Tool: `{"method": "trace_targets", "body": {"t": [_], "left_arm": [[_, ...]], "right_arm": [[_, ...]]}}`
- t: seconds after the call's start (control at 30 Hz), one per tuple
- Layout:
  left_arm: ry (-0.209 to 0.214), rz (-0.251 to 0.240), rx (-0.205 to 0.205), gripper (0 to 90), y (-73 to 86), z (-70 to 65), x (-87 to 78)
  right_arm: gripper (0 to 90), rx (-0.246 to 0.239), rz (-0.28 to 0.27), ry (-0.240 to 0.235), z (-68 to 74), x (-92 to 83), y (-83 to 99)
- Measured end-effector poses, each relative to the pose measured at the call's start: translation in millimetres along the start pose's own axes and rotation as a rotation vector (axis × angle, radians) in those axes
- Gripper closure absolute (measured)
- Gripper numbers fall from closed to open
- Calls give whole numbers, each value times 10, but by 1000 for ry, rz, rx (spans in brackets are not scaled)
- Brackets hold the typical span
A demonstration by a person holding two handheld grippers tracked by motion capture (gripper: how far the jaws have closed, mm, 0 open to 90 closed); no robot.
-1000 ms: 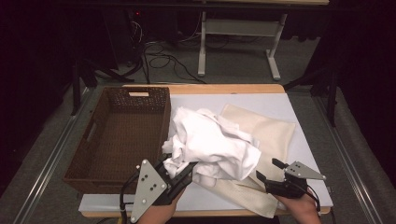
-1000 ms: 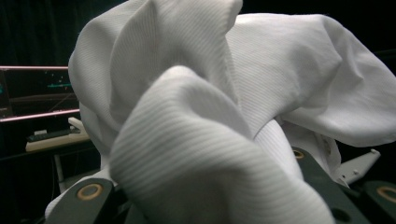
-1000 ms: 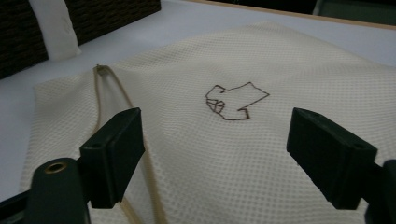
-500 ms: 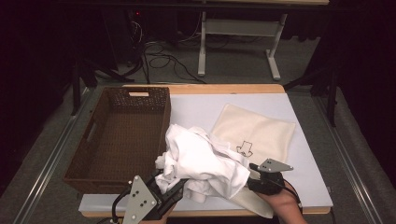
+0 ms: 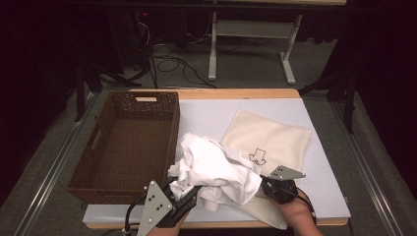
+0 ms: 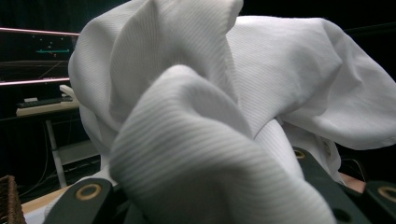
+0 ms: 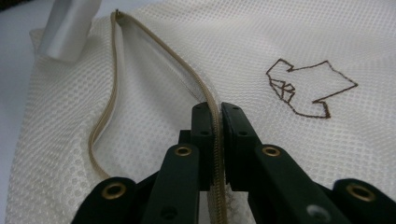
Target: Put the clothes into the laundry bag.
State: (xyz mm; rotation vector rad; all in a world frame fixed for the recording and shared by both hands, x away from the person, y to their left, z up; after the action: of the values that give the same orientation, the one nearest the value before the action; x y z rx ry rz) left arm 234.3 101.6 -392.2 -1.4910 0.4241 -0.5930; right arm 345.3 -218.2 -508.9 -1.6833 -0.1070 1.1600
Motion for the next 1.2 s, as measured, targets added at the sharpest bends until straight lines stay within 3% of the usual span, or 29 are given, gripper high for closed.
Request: {"method": "trace_targets", "body": {"t": [0.37,0.57,0.97,1.1,1.2], "left_arm": [[31,65,-17,710,155,-57,98],[82,44,-30,710,82,-168,78],[170,3,-55,709,-21,-369,44],[180,19,-54,708,33,-408,79],[163,51,-50,709,154,-418,166]], "right_arm": [[883,6,-68,4,-26,-102,-76],[883,33,-81,5,-54,-102,-96],[882,41,-101,6,-69,-96,-126],[882,49,-115,6,-78,-101,-132],[882,53,-126,10,-77,-115,-135]]}}
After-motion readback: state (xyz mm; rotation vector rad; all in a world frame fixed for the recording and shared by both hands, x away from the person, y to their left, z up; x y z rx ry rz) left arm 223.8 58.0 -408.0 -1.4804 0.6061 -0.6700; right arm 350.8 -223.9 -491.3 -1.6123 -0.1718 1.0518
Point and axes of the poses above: each handheld gripper's, and its own axes: x roughly forward along the jaws, y roughly out of its underside, z roughly to its left, the point moved 1 cm from there along x, roughly forward along the jaws, and after that the axes turned 4 degrees about -y, right-handed, at the moved point
